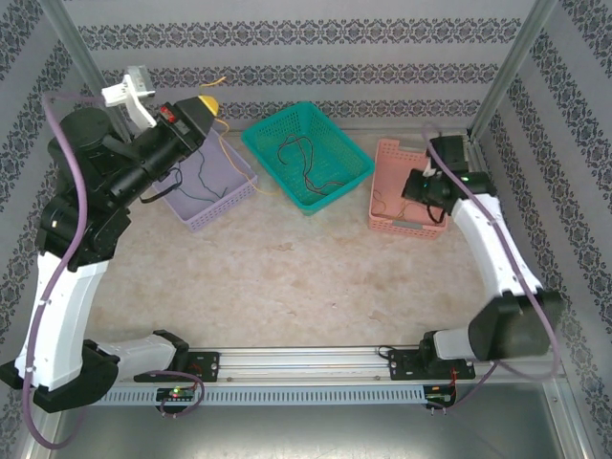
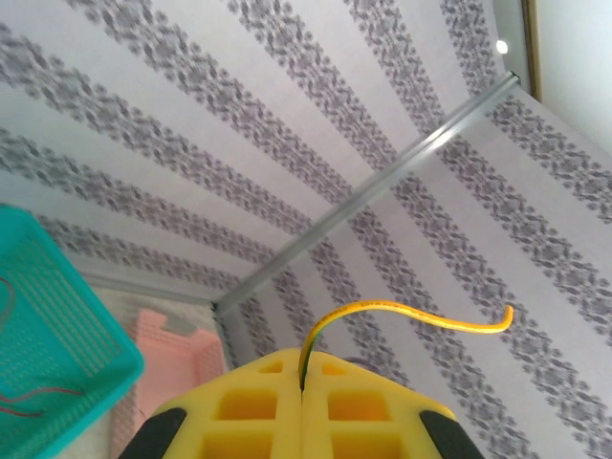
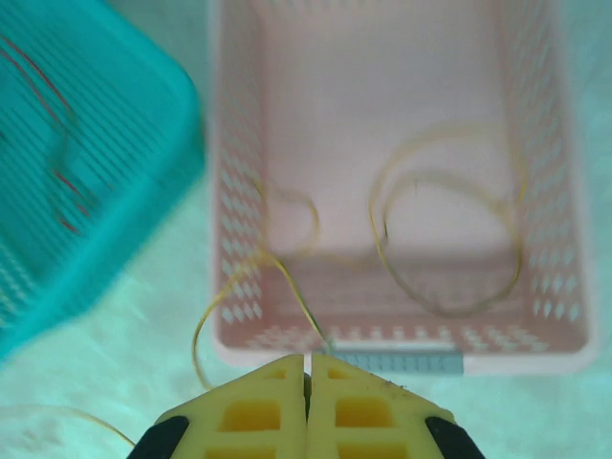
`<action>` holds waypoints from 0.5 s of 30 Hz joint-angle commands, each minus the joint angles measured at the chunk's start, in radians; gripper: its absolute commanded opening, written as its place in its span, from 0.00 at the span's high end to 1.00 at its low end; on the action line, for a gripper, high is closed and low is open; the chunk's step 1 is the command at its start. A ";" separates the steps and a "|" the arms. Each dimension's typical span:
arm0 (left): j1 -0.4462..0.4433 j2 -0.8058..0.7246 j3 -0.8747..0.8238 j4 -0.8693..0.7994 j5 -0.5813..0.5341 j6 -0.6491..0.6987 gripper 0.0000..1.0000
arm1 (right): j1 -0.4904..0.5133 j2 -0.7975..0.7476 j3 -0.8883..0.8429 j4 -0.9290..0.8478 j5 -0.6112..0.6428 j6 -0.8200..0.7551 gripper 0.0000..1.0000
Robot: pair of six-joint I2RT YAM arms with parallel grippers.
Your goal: Untangle the cables
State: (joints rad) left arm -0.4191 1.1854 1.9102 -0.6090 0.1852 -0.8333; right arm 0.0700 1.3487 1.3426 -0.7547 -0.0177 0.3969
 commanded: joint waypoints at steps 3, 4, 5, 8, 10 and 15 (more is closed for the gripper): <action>-0.008 -0.072 -0.080 -0.264 -0.365 0.068 1.00 | 0.023 -0.126 0.247 0.118 0.092 0.052 1.00; -0.008 -0.101 -0.131 -0.312 -0.441 0.028 1.00 | 0.026 -0.138 0.279 0.157 0.093 0.062 1.00; -0.008 -0.132 -0.194 -0.344 -0.498 -0.011 1.00 | 0.027 -0.148 0.301 0.200 0.090 0.077 1.00; -0.007 -0.213 -0.379 -0.321 -0.498 -0.048 1.00 | 0.028 -0.157 0.376 0.295 0.071 0.099 1.00; -0.007 -0.241 -0.474 -0.260 -0.418 -0.055 1.00 | 0.028 -0.144 0.438 0.334 0.054 0.112 1.00; -0.008 -0.197 -0.595 -0.023 -0.035 -0.047 1.00 | 0.029 -0.087 0.578 0.417 -0.014 0.124 1.00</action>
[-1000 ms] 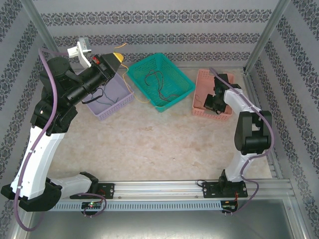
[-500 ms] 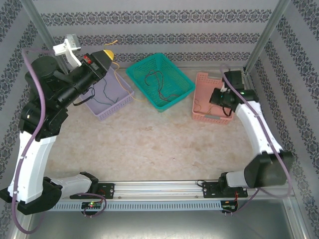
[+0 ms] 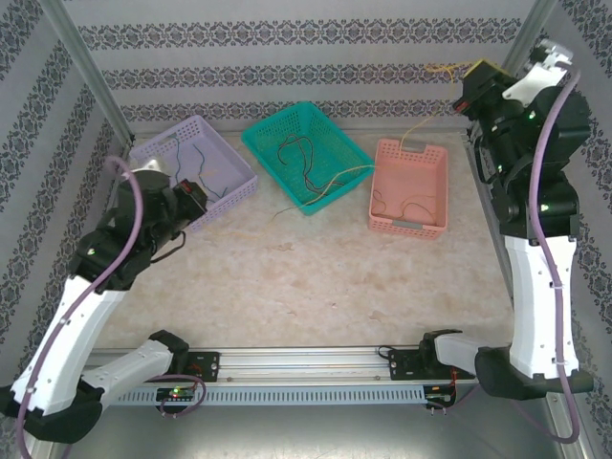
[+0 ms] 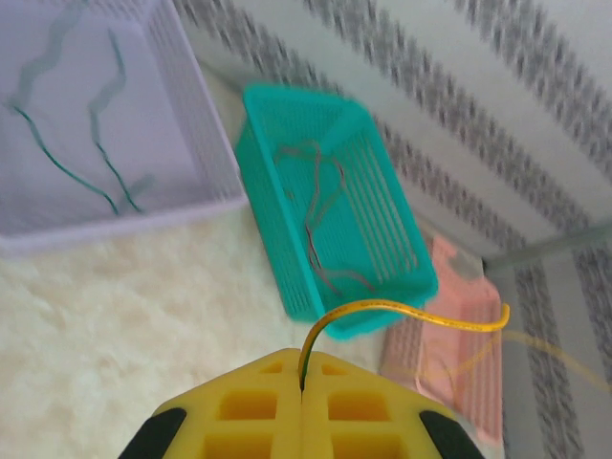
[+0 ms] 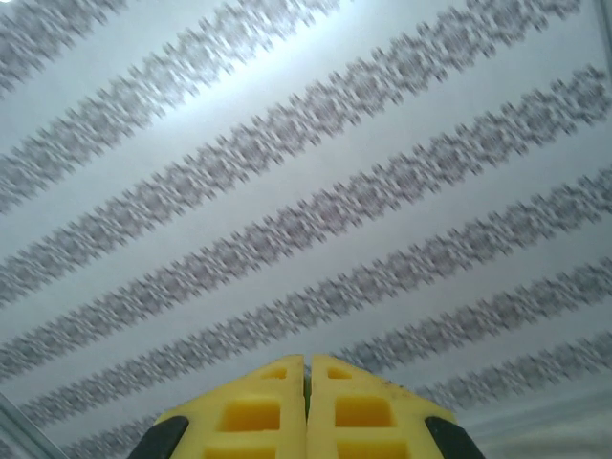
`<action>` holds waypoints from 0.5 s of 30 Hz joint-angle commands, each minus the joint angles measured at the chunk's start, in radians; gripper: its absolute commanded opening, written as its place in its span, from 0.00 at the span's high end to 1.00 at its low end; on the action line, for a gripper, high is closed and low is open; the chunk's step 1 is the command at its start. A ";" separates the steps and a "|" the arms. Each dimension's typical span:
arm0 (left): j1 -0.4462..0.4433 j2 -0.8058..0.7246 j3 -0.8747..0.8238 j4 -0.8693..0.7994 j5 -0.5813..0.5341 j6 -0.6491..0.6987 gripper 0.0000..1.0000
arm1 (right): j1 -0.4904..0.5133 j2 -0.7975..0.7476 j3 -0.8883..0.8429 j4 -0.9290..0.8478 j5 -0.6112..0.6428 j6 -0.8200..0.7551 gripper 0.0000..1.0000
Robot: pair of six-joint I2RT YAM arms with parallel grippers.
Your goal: Untangle the cables
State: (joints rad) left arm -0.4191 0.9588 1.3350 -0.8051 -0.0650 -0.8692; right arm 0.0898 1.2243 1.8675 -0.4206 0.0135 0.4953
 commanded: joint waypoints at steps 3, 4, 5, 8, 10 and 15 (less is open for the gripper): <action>-0.059 0.112 -0.025 0.309 0.386 -0.039 1.00 | 0.006 0.085 0.142 0.112 -0.066 0.035 1.00; -0.090 0.138 -0.017 0.339 0.393 -0.038 1.00 | 0.007 0.103 0.172 0.121 -0.074 0.038 1.00; -0.116 0.164 -0.010 0.365 0.403 -0.036 1.00 | 0.006 0.123 0.197 0.133 -0.080 0.040 1.00; -0.176 0.243 0.019 0.449 0.418 -0.042 1.00 | 0.001 0.171 0.261 0.172 -0.097 0.053 1.00; -0.204 0.302 0.047 0.494 0.424 -0.044 1.00 | -0.005 0.206 0.316 0.176 -0.095 0.054 1.00; -0.250 0.488 0.196 0.568 0.461 -0.038 1.00 | -0.056 0.305 0.460 0.177 -0.097 0.082 1.00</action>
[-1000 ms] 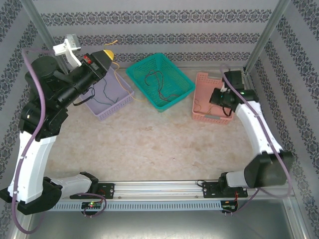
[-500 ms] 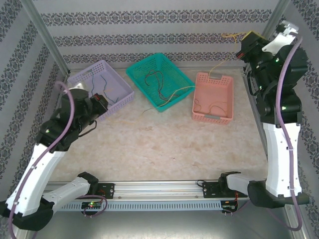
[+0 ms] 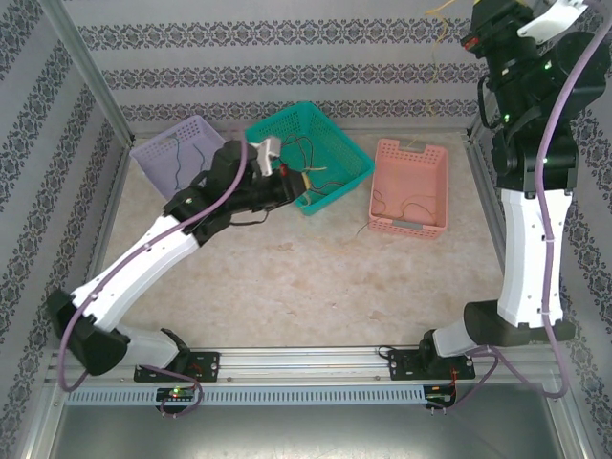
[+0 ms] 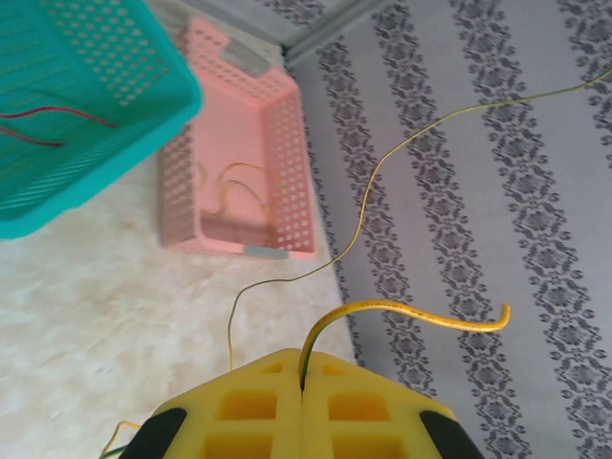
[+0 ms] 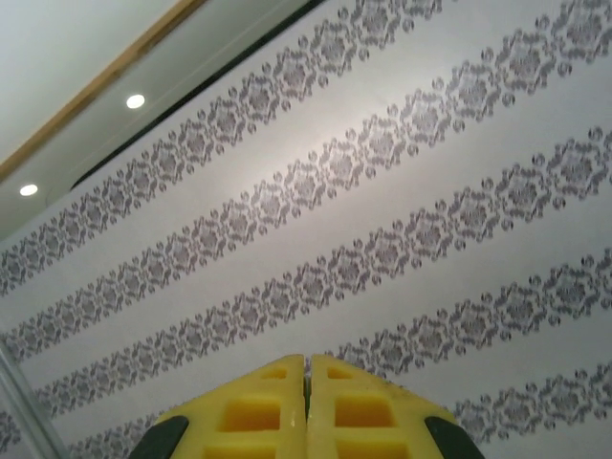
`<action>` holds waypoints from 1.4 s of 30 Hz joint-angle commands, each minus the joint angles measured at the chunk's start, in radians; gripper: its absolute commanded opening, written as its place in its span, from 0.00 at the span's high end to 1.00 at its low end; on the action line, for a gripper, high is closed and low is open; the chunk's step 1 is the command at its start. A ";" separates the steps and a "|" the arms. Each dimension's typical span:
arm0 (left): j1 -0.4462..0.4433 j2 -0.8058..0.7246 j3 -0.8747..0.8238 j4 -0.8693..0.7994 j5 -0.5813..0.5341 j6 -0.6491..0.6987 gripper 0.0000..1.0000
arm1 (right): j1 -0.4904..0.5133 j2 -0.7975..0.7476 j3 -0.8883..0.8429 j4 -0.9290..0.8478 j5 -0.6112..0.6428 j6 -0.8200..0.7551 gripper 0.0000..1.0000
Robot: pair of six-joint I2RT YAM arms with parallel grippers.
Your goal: Untangle the cables
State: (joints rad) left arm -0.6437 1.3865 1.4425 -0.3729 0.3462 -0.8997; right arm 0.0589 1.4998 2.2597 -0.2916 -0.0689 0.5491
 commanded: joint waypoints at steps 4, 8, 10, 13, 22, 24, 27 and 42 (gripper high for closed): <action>-0.054 0.230 0.234 0.181 0.070 0.005 1.00 | -0.079 0.101 0.160 0.049 -0.010 0.042 1.00; -0.074 0.405 0.389 0.230 0.082 0.009 1.00 | -0.140 0.162 0.217 0.061 -0.020 0.061 1.00; -0.080 0.493 0.471 0.253 0.092 0.005 1.00 | -0.165 0.188 0.235 0.067 -0.026 0.069 1.00; -0.088 0.637 0.595 0.307 0.104 -0.010 1.00 | -0.204 0.224 0.249 0.089 -0.040 0.085 1.00; -0.107 1.052 1.049 0.324 0.090 -0.074 1.00 | -0.279 0.318 0.301 0.065 -0.093 0.096 1.00; -0.119 1.124 1.116 0.287 0.100 -0.076 1.00 | -0.280 0.309 0.257 0.062 -0.115 0.081 1.00; -0.133 1.156 1.109 0.240 0.099 -0.052 1.00 | -0.280 0.275 0.146 0.072 -0.138 0.070 1.00; -0.152 1.087 1.070 -0.086 -0.028 0.074 0.37 | -0.258 0.229 -0.216 0.035 -0.202 0.058 1.00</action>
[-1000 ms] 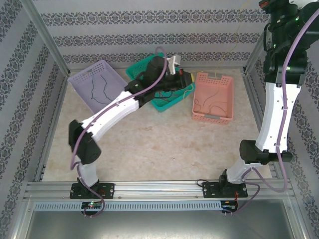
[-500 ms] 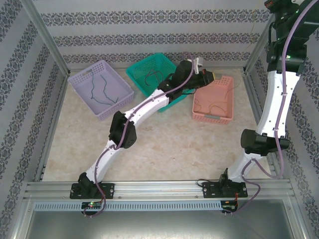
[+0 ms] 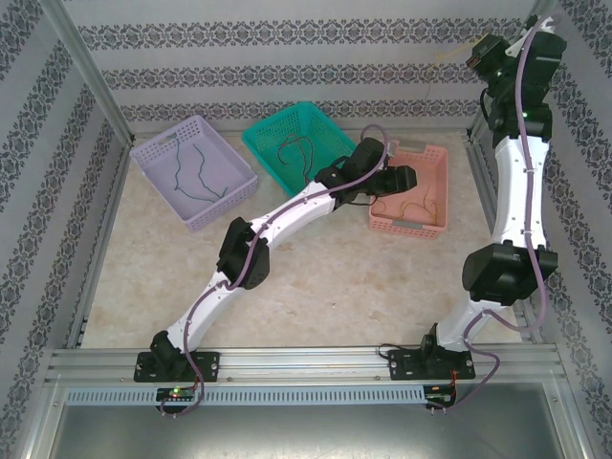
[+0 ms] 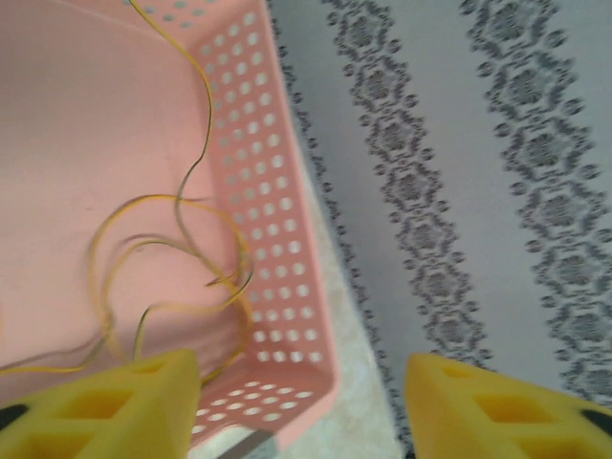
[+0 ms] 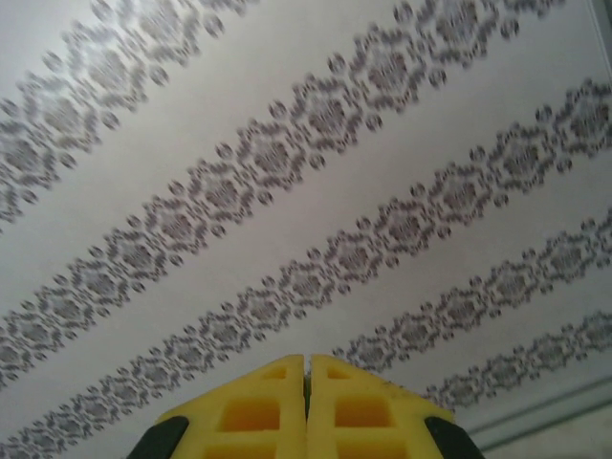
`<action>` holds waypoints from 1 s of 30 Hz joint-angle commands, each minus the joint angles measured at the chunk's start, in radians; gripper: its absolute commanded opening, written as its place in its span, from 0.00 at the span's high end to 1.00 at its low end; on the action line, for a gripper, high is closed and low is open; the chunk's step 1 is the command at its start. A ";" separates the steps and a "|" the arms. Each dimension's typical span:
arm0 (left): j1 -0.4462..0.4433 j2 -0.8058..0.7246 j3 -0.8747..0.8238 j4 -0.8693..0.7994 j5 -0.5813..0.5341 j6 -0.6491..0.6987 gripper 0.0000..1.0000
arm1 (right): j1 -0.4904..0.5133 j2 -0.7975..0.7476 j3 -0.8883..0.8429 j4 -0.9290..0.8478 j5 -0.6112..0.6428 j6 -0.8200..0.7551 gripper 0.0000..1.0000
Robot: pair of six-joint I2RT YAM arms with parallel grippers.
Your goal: Untangle the cables
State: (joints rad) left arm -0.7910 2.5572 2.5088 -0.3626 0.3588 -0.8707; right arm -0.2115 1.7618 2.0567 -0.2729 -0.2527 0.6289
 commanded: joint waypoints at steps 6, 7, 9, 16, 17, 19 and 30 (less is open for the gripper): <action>-0.005 -0.190 0.000 -0.212 -0.109 0.073 0.36 | 0.033 -0.049 -0.136 0.004 0.013 -0.061 1.00; -0.005 -0.213 -0.006 -0.232 -0.123 0.077 0.36 | 0.035 -0.055 -0.165 0.005 0.019 -0.060 1.00; -0.005 -0.276 -0.037 -0.257 -0.149 0.089 0.36 | 0.038 -0.066 -0.231 0.009 0.022 -0.056 1.00; 0.003 -0.566 -0.300 -0.323 -0.324 0.133 0.37 | 0.055 -0.144 -0.530 0.043 0.027 -0.051 1.00; 0.013 -0.625 -0.379 -0.317 -0.353 0.125 0.37 | 0.057 -0.156 -0.572 0.042 0.027 -0.049 1.00; 0.044 -0.749 -0.549 -0.268 -0.370 0.098 0.37 | 0.062 -0.174 -0.646 0.042 0.035 -0.039 1.00; 0.167 -1.250 -1.075 -0.305 -0.495 0.049 0.37 | 0.251 -0.305 -0.821 -0.026 0.135 -0.010 1.00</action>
State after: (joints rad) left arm -0.6262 1.3766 1.4727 -0.6296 -0.0788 -0.8127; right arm -0.0235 1.5524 1.2415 -0.2890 -0.1787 0.6128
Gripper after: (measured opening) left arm 0.632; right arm 0.054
